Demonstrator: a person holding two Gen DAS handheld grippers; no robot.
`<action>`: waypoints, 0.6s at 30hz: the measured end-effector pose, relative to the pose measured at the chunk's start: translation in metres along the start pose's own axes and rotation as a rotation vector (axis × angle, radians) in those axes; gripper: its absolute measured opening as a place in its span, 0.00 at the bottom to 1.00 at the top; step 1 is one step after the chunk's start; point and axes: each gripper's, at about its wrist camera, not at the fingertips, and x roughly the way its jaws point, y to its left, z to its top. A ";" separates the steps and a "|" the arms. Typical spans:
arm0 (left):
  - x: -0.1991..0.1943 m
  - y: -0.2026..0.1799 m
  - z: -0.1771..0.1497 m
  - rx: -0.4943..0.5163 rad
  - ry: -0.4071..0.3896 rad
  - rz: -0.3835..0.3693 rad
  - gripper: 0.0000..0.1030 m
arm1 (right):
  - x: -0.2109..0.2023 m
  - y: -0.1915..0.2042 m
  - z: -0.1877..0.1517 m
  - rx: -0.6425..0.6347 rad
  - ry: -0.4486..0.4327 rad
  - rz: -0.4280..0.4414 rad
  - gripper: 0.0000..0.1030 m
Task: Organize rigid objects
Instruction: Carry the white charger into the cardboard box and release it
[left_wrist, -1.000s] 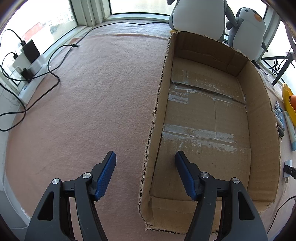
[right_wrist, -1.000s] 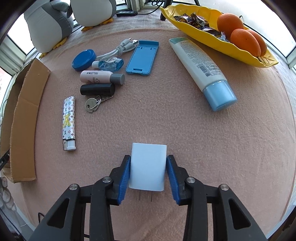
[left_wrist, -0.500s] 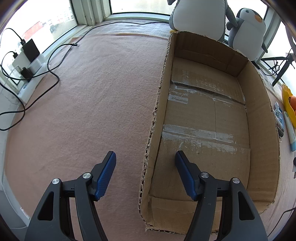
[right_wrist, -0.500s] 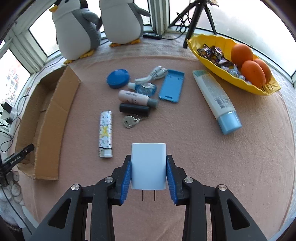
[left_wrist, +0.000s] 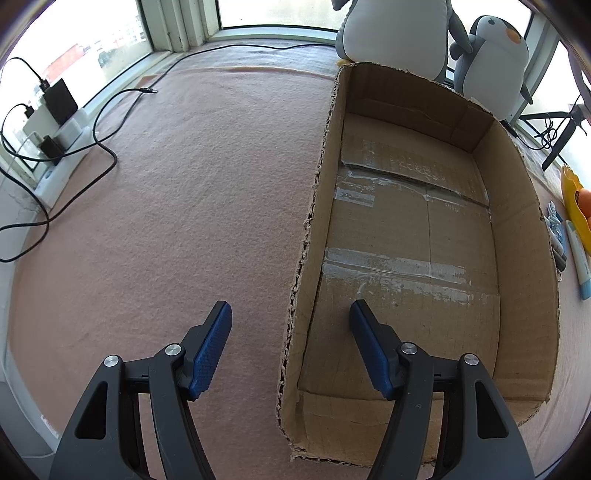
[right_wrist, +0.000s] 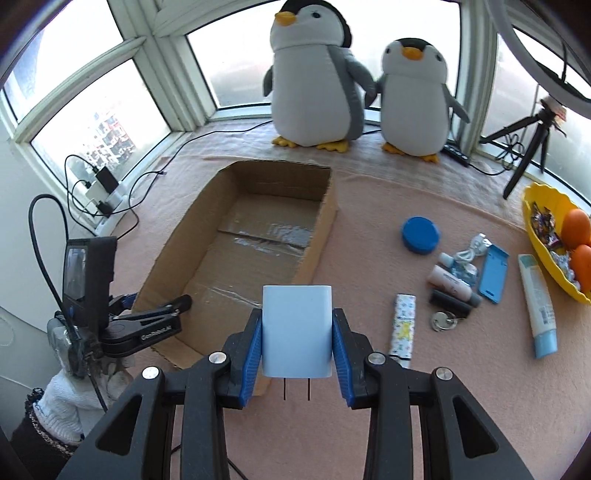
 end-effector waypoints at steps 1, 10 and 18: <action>0.000 0.000 0.000 0.000 0.000 -0.001 0.64 | 0.003 0.009 0.001 -0.018 0.000 0.003 0.31; 0.000 0.001 0.000 -0.005 -0.001 -0.003 0.64 | 0.039 0.067 0.007 -0.124 0.024 0.046 0.31; 0.000 0.001 0.000 -0.007 0.000 -0.003 0.64 | 0.049 0.079 0.003 -0.155 0.040 0.068 0.32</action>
